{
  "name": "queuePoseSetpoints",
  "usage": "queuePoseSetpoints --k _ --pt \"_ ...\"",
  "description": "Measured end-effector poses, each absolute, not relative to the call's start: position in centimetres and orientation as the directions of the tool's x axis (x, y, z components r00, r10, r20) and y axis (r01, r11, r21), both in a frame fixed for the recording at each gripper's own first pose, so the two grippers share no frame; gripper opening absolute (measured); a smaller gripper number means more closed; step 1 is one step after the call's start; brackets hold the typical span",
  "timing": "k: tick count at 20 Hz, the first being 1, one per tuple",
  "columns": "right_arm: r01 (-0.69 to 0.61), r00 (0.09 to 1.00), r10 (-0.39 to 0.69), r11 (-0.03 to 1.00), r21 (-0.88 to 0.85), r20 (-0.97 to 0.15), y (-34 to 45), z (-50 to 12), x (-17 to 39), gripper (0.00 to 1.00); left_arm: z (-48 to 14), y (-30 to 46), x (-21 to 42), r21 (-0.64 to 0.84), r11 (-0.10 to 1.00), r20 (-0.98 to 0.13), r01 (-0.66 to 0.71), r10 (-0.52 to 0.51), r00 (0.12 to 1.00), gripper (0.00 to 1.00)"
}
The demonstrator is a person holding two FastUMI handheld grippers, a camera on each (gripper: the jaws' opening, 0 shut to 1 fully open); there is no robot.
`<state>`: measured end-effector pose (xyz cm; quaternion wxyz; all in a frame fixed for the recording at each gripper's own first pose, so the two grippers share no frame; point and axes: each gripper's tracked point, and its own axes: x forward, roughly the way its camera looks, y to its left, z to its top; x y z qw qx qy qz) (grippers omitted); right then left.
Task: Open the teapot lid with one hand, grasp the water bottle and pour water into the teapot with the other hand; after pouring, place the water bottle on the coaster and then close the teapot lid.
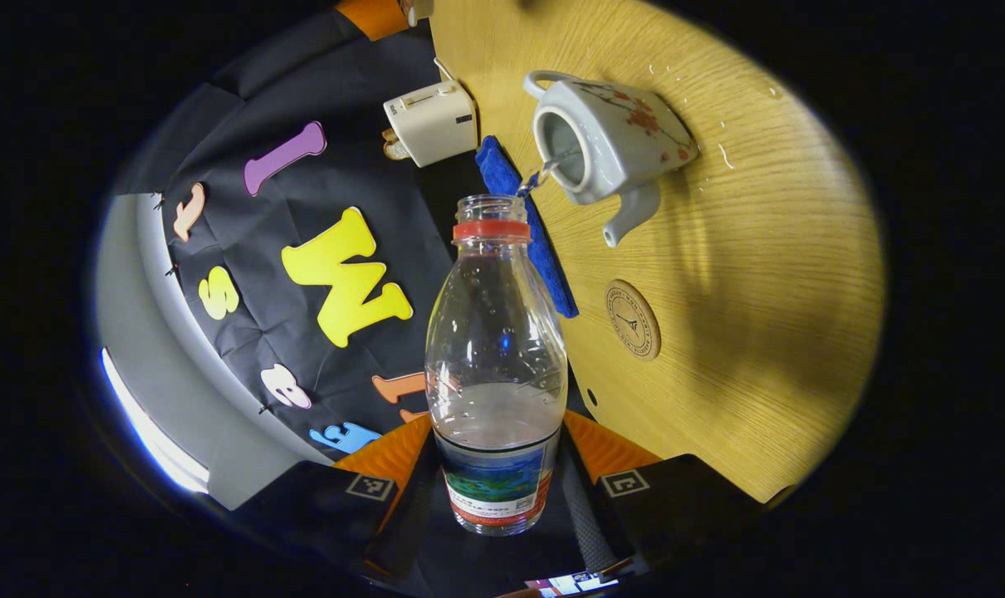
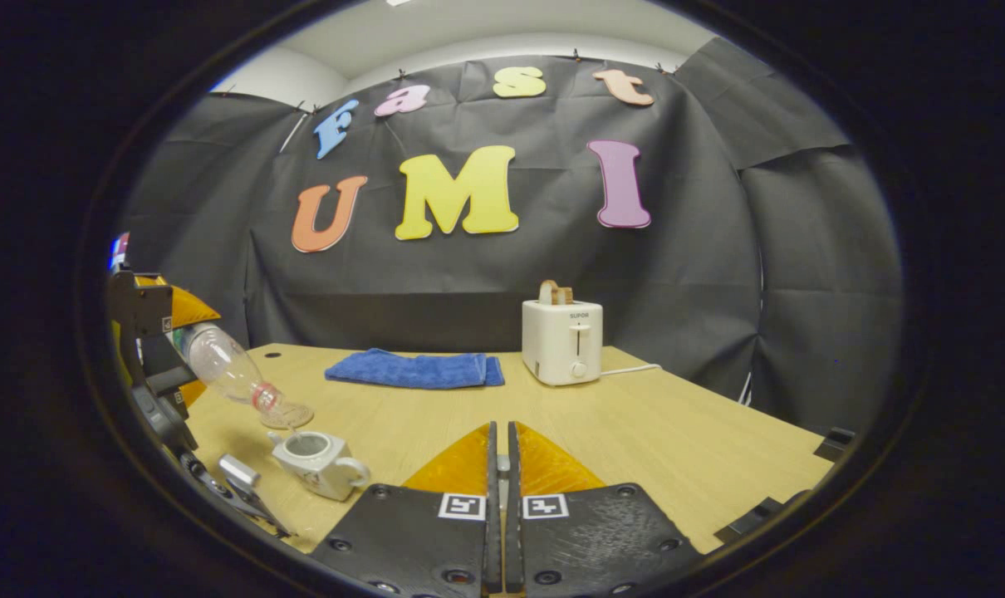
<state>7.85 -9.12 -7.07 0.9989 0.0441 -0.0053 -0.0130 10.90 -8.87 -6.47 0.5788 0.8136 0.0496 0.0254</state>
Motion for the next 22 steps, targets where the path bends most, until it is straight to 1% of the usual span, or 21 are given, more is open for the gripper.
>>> queuePoseSetpoints --k 5,9,14,22 --pt "0.025 1.0 -0.025 0.995 0.095 -0.002 -9.3 -7.4 7.9 0.01 -5.4 -9.4 11.0 0.923 -0.382 0.004 0.041 0.115 0.993 0.75" --pt "0.052 0.999 -0.053 0.996 0.073 0.005 -10.1 -7.1 7.9 0.01 -4.7 -10.1 10.7 0.907 -0.42 0.018 0.032 0.116 0.993 0.75" --pt "0.038 0.999 -0.038 0.996 0.076 -0.008 -9.8 -7.4 7.9 0.01 -4.1 -10.5 10.6 0.874 -0.485 0.018 0.041 0.115 0.993 0.75" --pt "0.027 1.0 -0.026 0.997 0.079 -0.009 -9.5 -7.1 7.7 0.01 -3.9 -10.9 10.3 0.854 -0.519 0.028 0.034 0.11 0.994 0.75"
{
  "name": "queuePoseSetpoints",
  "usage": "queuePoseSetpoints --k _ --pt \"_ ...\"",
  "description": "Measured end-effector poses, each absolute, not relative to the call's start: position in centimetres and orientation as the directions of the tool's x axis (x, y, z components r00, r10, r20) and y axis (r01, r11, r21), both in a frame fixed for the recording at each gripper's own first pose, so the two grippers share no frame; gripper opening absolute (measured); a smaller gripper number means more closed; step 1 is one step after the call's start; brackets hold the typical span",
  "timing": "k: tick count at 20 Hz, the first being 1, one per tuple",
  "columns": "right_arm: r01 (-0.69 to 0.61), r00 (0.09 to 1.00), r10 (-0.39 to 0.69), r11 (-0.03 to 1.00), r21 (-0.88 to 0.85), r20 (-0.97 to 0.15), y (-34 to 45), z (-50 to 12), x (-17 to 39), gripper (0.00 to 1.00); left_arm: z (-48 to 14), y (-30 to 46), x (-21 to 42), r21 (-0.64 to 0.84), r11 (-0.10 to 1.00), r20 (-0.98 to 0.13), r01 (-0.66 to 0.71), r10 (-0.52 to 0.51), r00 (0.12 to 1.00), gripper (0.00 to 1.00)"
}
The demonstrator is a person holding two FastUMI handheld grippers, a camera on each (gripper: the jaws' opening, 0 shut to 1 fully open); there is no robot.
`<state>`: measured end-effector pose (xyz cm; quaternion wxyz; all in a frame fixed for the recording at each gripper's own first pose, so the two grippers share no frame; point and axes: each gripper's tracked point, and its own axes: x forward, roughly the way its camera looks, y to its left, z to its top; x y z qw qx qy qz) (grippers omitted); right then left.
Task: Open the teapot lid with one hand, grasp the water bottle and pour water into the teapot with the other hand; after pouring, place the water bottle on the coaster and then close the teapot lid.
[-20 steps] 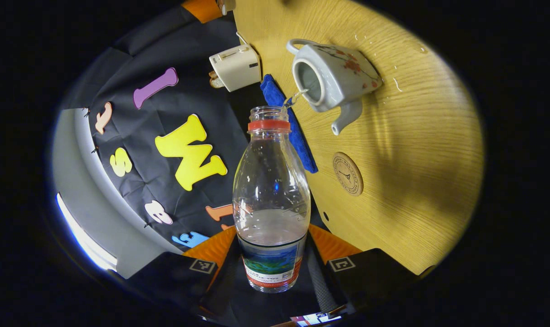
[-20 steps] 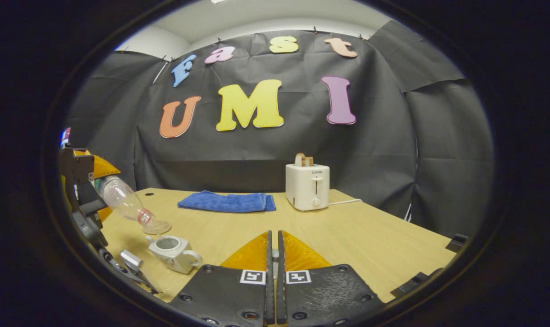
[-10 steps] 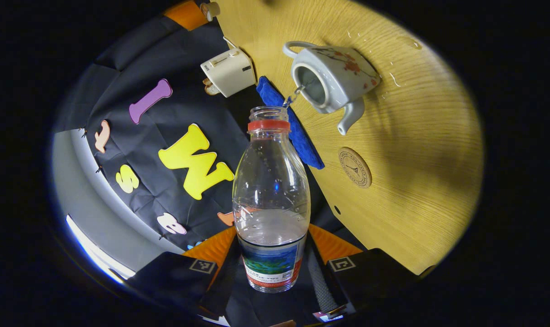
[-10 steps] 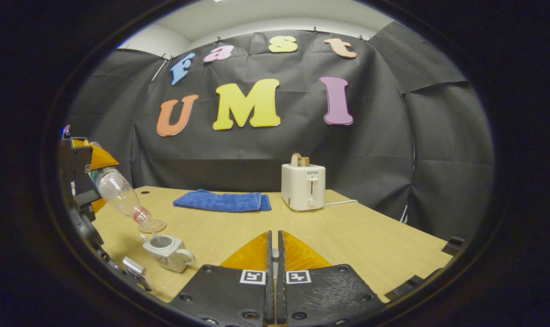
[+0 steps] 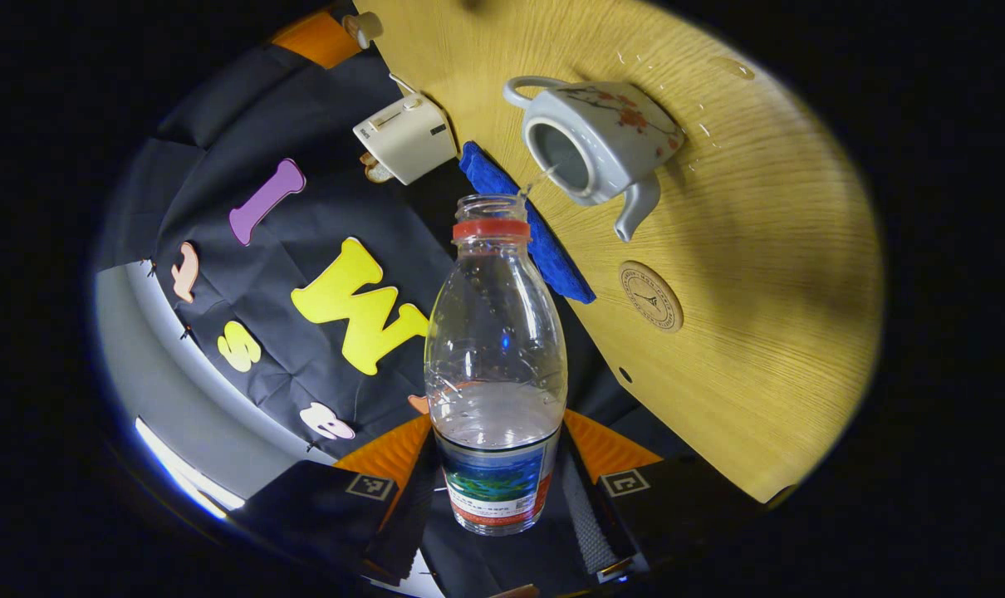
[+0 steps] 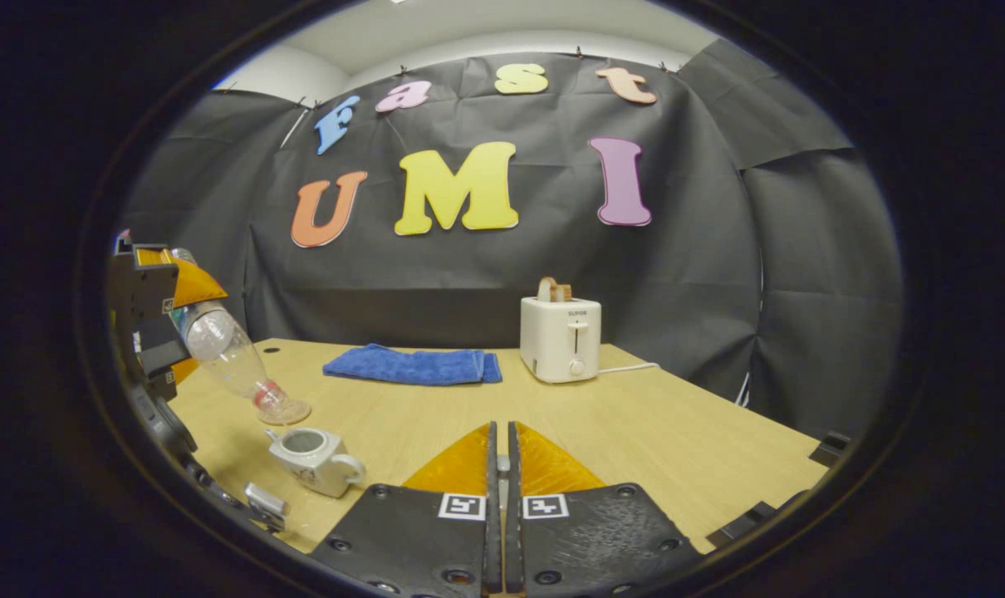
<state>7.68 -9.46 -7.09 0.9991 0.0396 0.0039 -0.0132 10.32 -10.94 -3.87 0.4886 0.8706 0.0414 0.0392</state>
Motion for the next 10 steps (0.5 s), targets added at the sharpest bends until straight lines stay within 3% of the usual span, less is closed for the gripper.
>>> queuePoseSetpoints --k 10 --pt "0.019 1.0 -0.017 0.996 0.084 -0.017 -9.59 -7.01 7.69 0.01 -3.45 -11.52 10.46 0.821 -0.57 0.029 0.039 0.11 0.994 0.75"
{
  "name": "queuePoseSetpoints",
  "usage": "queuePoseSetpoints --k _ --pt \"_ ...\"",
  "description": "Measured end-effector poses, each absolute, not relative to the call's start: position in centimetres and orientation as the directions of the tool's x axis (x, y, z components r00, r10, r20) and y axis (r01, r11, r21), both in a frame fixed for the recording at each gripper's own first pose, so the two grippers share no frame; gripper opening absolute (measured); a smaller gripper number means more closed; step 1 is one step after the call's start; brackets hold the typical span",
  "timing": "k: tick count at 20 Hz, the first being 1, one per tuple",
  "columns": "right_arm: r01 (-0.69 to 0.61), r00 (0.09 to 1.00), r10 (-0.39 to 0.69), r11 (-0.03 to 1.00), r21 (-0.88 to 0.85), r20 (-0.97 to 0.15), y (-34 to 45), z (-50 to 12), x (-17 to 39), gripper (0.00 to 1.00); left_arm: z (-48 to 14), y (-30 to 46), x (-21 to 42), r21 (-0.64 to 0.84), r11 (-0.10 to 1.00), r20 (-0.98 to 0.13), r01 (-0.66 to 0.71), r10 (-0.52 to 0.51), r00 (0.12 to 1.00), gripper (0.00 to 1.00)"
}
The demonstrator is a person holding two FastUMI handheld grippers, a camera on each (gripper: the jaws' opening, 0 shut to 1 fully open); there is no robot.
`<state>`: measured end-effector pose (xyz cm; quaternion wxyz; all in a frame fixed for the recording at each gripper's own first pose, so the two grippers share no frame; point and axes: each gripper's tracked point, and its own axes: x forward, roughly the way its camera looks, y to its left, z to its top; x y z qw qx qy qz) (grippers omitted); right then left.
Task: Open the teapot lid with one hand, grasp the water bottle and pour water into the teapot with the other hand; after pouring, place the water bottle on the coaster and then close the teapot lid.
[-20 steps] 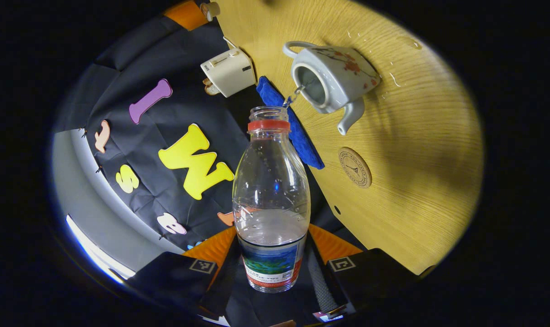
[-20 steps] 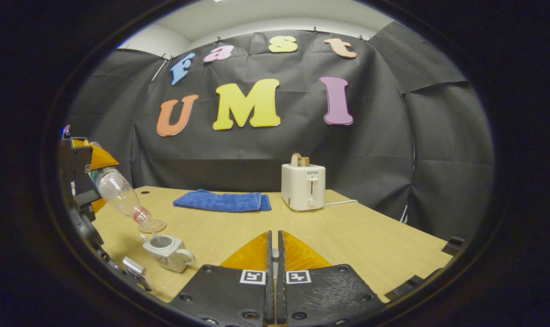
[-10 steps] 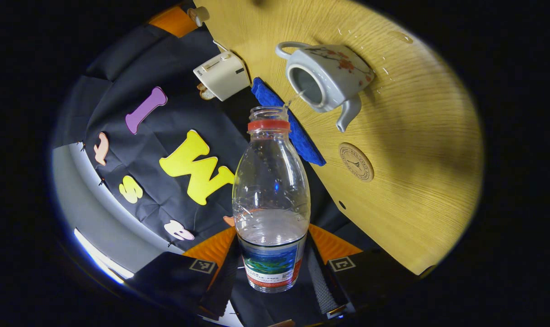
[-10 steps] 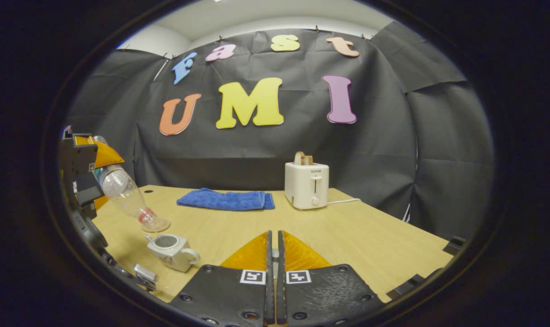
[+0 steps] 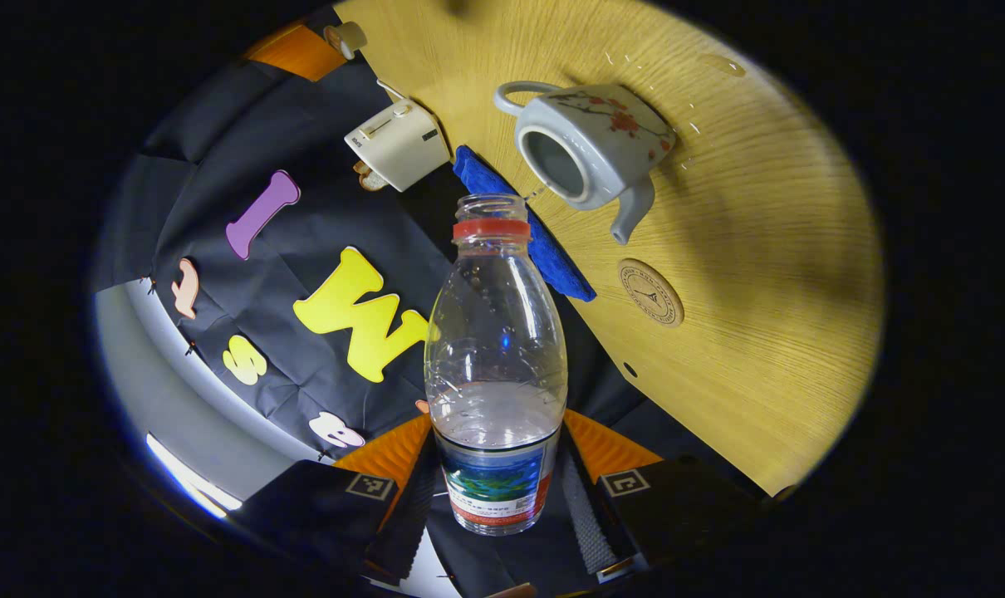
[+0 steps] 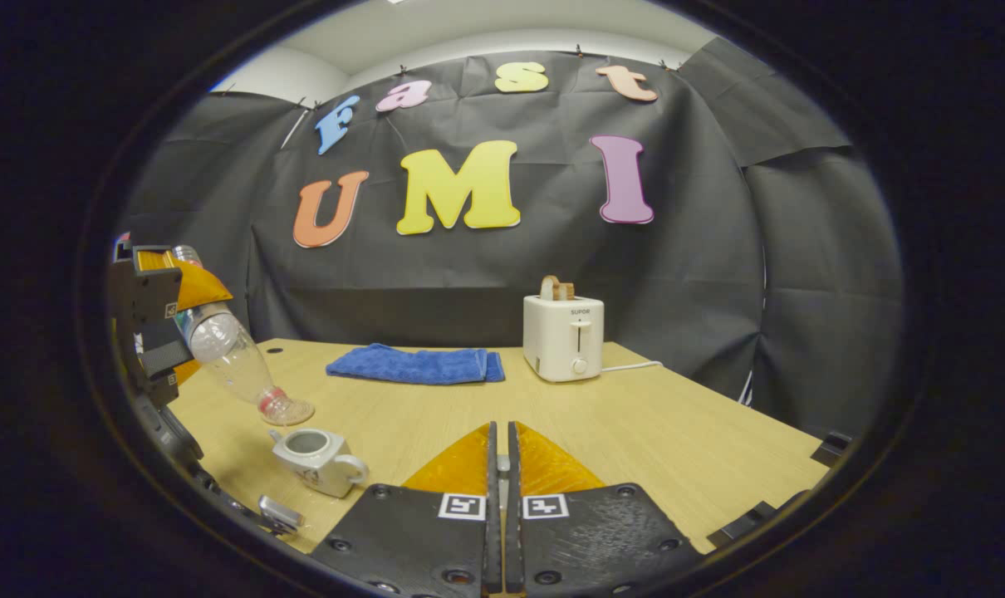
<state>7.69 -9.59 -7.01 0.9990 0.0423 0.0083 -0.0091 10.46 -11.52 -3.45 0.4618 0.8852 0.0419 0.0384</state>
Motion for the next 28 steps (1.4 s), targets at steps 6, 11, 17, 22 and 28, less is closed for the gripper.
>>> queuePoseSetpoints --k 6,11,17,22,28 --pt "0.007 1.0 -0.004 0.995 0.096 -0.025 -9.2 -7.1 7.6 0.01 -3.6 -11.8 10.4 0.812 -0.582 0.021 0.044 0.104 0.994 0.75" --pt "0.007 0.999 -0.003 0.995 0.099 -0.033 -9.2 -7.3 7.6 0.02 -4.1 -11.2 10.7 0.83 -0.553 -0.016 0.074 0.108 0.994 0.75" --pt "0.029 0.999 -0.026 0.994 0.105 -0.03 -10.2 -7.1 7.7 0.02 -5.8 -9.9 11.3 0.9 -0.411 -0.118 0.149 0.099 0.988 0.75" --pt "0.036 0.998 -0.031 0.992 0.121 -0.048 -10.6 -7.5 7.9 0.01 -5.5 -9.3 11.1 0.957 -0.238 -0.158 0.168 0.06 0.986 0.75" --pt "0.045 0.998 -0.041 0.994 0.103 -0.044 -10.6 -7.5 8.0 0.01 -6.2 -9.1 11.5 0.971 0.09 -0.225 0.222 0.023 0.974 0.75"
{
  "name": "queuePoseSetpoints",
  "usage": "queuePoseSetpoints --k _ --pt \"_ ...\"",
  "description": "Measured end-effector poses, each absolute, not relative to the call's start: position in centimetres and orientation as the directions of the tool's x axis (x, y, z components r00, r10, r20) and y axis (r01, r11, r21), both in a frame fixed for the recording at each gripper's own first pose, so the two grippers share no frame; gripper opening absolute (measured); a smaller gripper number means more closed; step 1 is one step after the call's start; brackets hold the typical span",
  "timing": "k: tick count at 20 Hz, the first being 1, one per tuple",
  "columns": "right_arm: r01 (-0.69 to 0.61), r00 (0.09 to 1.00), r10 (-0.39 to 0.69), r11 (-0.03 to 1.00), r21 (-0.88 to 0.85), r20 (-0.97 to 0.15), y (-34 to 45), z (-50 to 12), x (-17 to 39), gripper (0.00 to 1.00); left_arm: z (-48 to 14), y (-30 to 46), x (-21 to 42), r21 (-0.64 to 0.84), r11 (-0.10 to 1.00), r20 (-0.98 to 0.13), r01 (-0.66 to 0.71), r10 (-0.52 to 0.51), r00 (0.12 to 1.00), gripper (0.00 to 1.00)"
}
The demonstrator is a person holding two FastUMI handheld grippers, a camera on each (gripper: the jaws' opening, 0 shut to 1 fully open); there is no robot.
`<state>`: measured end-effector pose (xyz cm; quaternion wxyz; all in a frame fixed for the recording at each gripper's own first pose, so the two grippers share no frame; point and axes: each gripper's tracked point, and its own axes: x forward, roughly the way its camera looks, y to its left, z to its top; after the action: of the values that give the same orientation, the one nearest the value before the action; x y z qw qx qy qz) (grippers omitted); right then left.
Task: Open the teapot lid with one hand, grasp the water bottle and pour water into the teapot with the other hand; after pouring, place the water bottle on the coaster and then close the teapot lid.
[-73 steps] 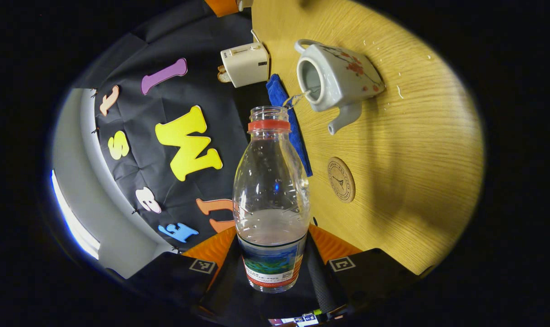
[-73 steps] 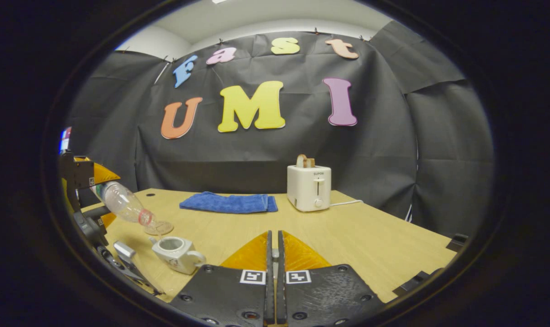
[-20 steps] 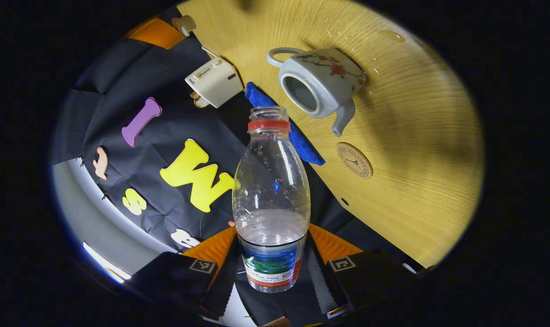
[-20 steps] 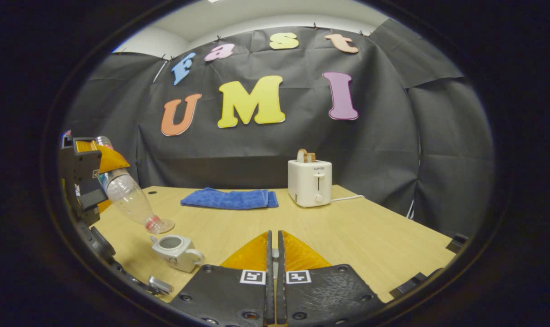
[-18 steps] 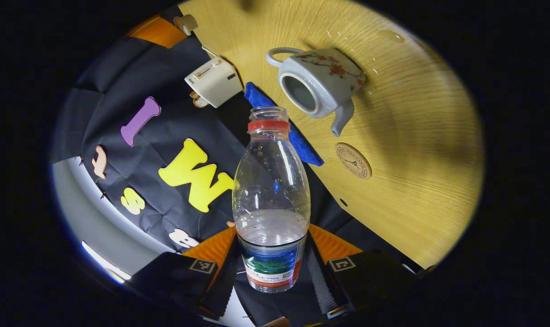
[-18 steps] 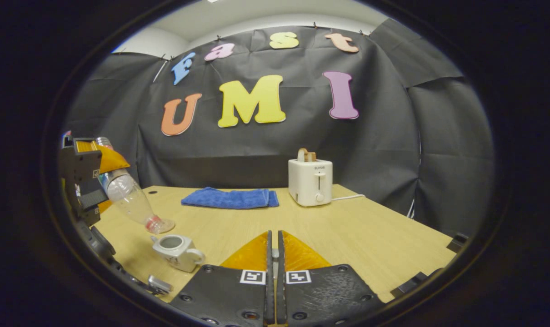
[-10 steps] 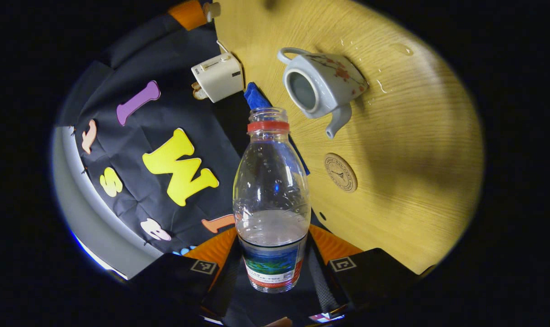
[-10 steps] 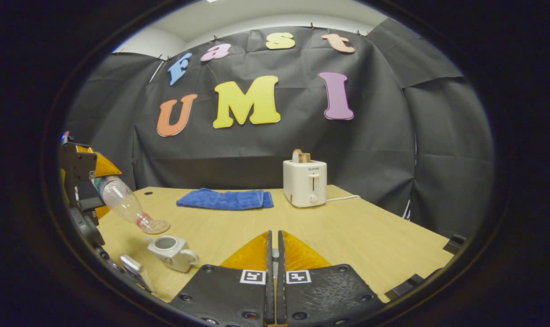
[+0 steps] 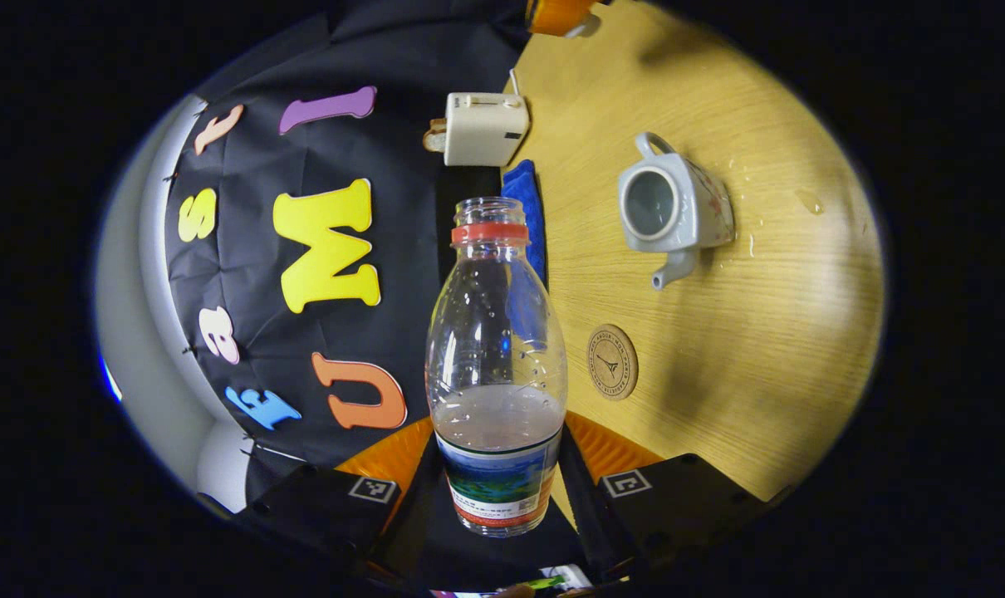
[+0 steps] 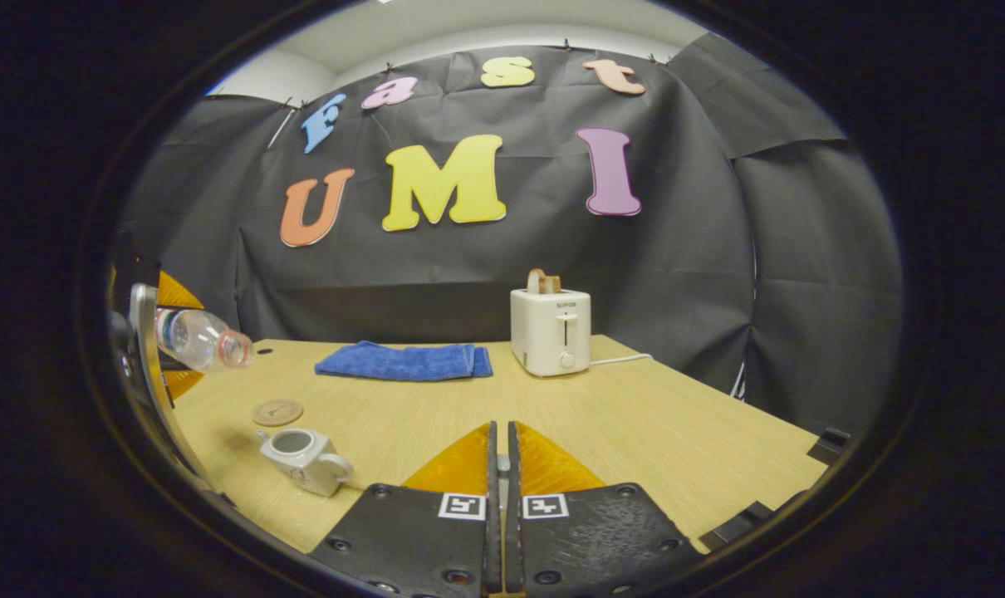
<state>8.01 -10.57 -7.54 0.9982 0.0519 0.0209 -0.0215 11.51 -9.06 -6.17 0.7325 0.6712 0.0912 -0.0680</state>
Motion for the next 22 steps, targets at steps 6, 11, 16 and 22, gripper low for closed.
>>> queuePoseSetpoints --k 6,11,16,22 --pt "0.044 0.998 -0.039 0.995 0.086 -0.052 -10.1 -8.1 8.1 0.01 -5.0 -9.2 13.4 0.83 0.523 -0.211 0.193 -0.026 0.977 0.75" --pt "0.041 0.998 -0.037 0.996 0.078 -0.051 -9.8 -8.2 8.2 0.01 -5.3 -8.9 15.4 0.595 0.784 -0.225 0.176 -0.047 0.973 0.75" --pt "0.035 0.998 -0.029 0.996 0.084 -0.064 -9.8 -8.6 8.4 0.01 -5.4 -8.7 16.8 0.372 0.919 -0.161 0.128 -0.072 0.984 0.76" --pt "0.057 0.996 -0.05 0.994 0.092 -0.076 -10.6 -8.9 8.4 0.02 -7.5 -9.6 19.7 0.127 0.984 -0.12 0.128 -0.113 0.986 0.77"
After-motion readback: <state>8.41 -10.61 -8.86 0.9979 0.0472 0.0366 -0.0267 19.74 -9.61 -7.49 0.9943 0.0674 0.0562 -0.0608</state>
